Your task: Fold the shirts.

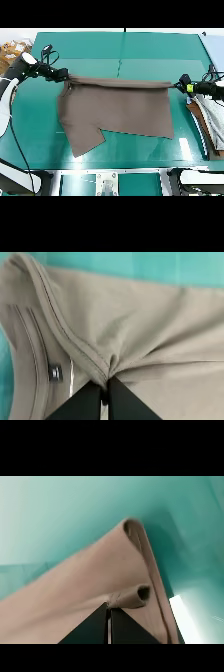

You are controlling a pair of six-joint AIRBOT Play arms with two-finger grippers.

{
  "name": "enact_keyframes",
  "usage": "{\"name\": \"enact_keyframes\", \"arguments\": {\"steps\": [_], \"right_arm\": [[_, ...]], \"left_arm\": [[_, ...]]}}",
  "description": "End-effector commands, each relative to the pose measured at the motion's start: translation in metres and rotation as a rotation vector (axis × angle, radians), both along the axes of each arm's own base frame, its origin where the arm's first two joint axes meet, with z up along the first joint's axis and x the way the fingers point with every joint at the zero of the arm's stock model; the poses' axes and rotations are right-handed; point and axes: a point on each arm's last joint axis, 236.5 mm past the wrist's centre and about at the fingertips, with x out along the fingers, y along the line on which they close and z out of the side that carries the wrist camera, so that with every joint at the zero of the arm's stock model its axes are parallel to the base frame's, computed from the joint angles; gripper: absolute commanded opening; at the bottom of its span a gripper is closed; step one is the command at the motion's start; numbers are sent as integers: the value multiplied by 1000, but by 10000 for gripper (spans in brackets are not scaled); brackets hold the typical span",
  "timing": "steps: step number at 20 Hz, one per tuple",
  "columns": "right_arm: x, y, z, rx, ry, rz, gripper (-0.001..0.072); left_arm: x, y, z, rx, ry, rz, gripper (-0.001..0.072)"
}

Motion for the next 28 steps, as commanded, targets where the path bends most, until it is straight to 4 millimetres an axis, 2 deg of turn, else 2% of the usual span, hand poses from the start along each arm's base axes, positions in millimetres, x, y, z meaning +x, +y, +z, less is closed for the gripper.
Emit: {"name": "enact_keyframes", "arguments": {"steps": [1,3,5,6,7,8,9,11,12,13,14,15,16,20,22,25,26,27,28], "right_arm": [[-38,19,-25,18,78,24,13],[-49,28,-40,31,114,30,13],[-50,31,-42,32,119,35,14],[-50,32,-41,35,120,40,37],[-52,32,-40,41,126,49,234],[-56,32,-37,57,136,63,504],[-60,30,-33,65,147,89,535],[-74,21,-24,100,181,123,531],[-83,18,-19,136,199,125,372],[-93,17,-16,163,220,134,120],[-104,17,-14,183,245,151,37],[-115,20,-12,206,266,169,14],[-122,22,-10,213,269,169,14],[-159,44,6,197,247,145,14],[-191,54,7,155,268,123,14],[-237,70,3,94,276,80,14],[-245,79,1,110,263,62,62],[-250,91,-2,160,251,31,278],[-251,103,-5,224,235,7,541]], "left_arm": [[-29,-1,-13,14,116,-66,28],[-36,-1,-15,17,143,-82,28],[-36,-4,-14,-2,149,-72,28],[-40,-8,-14,-18,165,-78,29],[-49,-12,-14,-32,199,-99,57],[-62,-14,-13,-40,249,-129,374],[-75,-15,-12,-50,305,-136,510],[-93,-9,-9,-67,383,-136,511],[-101,-4,-7,-81,426,-127,511],[-111,2,-6,-94,475,-116,485],[-121,7,-4,-106,521,-117,318],[-133,10,-1,-117,568,-133,64],[-142,12,3,-118,595,-144,28],[-165,12,22,-75,493,-106,27],[-199,14,25,-39,438,-78,27],[-259,10,14,-25,421,6,29],[-277,7,8,-38,430,34,67],[-291,5,-1,-42,434,58,420],[-303,4,-13,-52,453,112,660]]}}
